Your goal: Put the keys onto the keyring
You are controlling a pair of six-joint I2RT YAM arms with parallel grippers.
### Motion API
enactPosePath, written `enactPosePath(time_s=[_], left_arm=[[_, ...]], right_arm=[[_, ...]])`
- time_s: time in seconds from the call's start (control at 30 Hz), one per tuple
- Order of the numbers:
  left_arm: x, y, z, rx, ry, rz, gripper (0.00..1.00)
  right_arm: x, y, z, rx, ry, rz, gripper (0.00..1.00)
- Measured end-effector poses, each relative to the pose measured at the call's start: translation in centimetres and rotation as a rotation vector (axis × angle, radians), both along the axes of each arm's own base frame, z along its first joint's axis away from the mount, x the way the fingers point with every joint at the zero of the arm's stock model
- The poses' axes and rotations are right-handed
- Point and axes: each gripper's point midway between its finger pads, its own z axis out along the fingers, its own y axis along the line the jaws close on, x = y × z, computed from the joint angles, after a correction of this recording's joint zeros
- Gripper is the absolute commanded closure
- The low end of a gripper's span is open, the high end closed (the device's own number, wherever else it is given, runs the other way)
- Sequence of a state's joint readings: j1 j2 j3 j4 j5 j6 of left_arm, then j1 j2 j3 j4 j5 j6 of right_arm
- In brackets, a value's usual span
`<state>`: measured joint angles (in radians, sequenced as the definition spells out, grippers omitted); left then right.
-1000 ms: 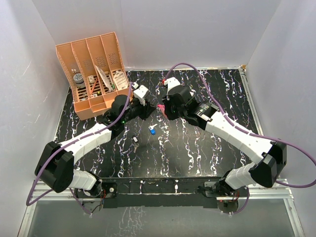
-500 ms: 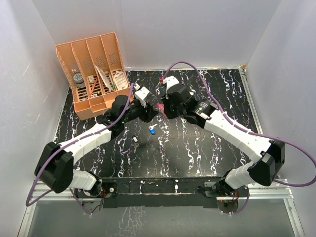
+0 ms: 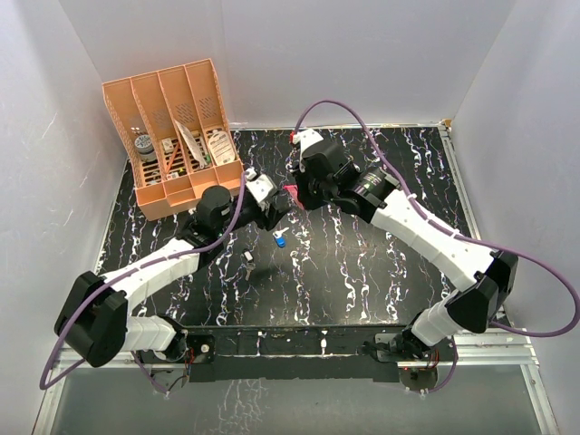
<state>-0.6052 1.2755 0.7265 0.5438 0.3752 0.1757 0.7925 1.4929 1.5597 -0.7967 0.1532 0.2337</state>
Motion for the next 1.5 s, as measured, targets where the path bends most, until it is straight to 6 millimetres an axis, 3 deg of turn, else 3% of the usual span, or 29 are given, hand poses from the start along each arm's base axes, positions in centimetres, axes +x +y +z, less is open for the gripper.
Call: enactPosePath(time_s=[0.2, 0.43, 0.73, 1.3, 1.5], left_arm=[[0.8, 0.3, 1.0, 0.005, -0.114, 0.018, 0.47], [1.6, -0.2, 2.8, -0.023, -0.229, 0.013, 0.49], [1.9, -1.1, 0.9, 0.02, -0.248, -0.04, 0.5], [1.4, -1.7, 1.9, 0.047, -0.362, -0.112, 0.53], [1.1, -1.9, 2.0, 0.054, -0.38, -0.137, 0.71]], right_arm=[[-0.3, 0.0, 0.7, 0.002, 0.013, 0.017, 0.92], [-0.8, -0.1, -0.1, -0.024, 0.042, 0.037, 0.92], [-0.9, 0.1, -0.2, -0.023, 0.048, 0.053, 0.92], [-1.2, 0.2, -0.4, -0.031, 0.076, 0.065, 0.92], [-1.2, 0.1, -0.8, -0.045, 0.092, 0.064, 0.92]])
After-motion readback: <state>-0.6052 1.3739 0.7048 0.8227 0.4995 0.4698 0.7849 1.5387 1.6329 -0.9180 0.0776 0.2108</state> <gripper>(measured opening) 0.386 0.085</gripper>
